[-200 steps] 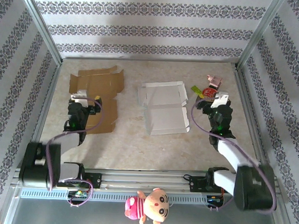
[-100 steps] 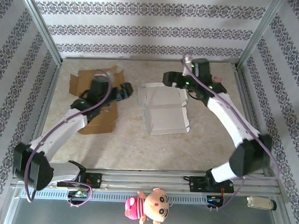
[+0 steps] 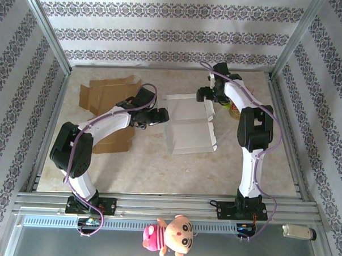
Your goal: Fold the paper box
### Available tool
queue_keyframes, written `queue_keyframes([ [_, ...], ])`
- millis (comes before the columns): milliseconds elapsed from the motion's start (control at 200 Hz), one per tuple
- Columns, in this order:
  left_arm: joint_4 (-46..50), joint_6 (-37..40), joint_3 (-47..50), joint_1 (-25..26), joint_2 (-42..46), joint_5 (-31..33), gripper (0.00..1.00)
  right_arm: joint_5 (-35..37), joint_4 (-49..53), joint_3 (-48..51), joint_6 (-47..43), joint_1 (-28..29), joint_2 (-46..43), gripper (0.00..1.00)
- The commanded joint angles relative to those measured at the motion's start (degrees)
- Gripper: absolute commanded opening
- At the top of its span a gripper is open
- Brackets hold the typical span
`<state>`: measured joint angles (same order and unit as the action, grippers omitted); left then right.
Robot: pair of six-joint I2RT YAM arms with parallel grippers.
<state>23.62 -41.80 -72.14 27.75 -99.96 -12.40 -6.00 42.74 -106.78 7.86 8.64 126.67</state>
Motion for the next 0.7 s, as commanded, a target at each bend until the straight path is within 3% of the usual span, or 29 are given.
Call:
queue_keyframes([
  [0, 3.1, 2.7, -2.47, 0.03, -1.84, 0.97, 0.85, 1.52, 3.88, -1.82, -2.89, -0.88, 1.72, 0.92],
  [135, 3.24, 2.87, -2.57, -0.18, -2.21, 0.76, 0.86, -0.14, 3.5, 0.02, -3.33, -0.92, 2.48, 0.74],
  [280, 4.47, 3.67, -2.78, -1.82, -2.16, 0.91, 0.88, 1.47, 3.0, 1.07, -4.91, -0.31, 2.36, 0.37],
  [400, 5.73, 6.18, -4.23, -4.79, -2.96, 1.42, 0.91, 2.89, 2.01, 2.45, -7.81, 0.8, 0.68, 0.14],
  [515, 7.98, 9.2, -8.2, -8.21, -6.12, -0.33, 0.91, 4.77, 0.1, 5.59, -9.95, 2.28, -1.86, 0.02],
  [695, 15.93, 14.82, -19.54, -9.51, -14.56, -0.79, 0.8, 5.09, -1.45, 9.26, -11.72, 4.6, -4.86, 0.0],
])
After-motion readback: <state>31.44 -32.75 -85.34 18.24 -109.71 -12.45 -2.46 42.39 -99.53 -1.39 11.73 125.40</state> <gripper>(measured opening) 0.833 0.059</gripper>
